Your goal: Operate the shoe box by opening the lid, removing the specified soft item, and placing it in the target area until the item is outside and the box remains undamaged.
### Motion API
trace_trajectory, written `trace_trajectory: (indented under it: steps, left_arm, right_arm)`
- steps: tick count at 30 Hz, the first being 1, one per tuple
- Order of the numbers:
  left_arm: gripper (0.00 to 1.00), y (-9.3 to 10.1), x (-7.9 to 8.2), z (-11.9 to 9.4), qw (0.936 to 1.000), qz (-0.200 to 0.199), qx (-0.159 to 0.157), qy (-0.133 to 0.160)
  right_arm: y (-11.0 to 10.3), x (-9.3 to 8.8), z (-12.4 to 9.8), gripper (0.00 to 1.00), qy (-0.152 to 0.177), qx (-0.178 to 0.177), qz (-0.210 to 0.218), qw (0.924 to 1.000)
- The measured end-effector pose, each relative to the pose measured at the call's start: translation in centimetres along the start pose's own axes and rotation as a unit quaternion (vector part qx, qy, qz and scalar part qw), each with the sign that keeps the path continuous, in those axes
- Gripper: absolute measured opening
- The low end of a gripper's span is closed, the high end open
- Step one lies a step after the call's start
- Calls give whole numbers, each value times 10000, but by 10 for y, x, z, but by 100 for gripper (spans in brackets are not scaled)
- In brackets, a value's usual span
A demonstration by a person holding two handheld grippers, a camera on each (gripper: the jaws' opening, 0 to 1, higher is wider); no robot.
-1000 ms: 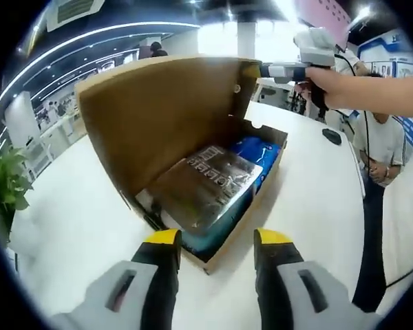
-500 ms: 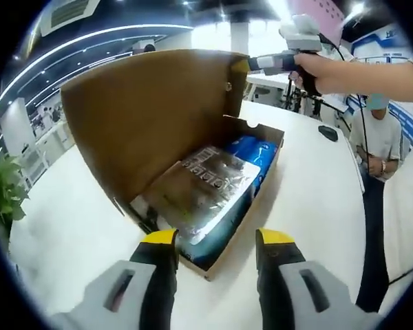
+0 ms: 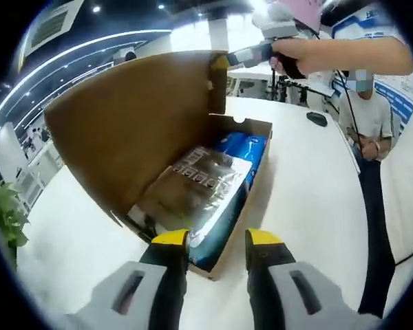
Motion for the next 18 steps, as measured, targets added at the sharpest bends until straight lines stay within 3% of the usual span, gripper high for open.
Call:
trace_trajectory:
  steps: [6, 10, 14, 18]
  left_arm:
    - [30, 3, -9, 7, 9991, 258, -196, -284]
    - [27, -1, -11, 14, 9987, 302, -28, -411]
    - [23, -1, -12, 18, 9981, 335, -32, -514]
    - [11, -1, -17, 21, 9938, 788, -59, -783]
  right_arm:
    - [0, 0, 2, 0, -156, 34, -266, 9995]
    - [-1, 8, 6, 0, -519, -31, -350, 9980]
    - [0, 8, 10, 0, -531, -41, -453, 9976]
    - [1, 9, 10, 0, -644, -29, -2, 9979]
Point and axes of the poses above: the point that each gripper's makers call its tool centre point, and the gripper's own axes: z roughly forward along the fingers, y roughly to its right, x roughly out of its top, the point moved 7 cm from there along -z, roughly backward along the fingers, and after that the axes turned 2 degrees about x, right-handed, at the moved point
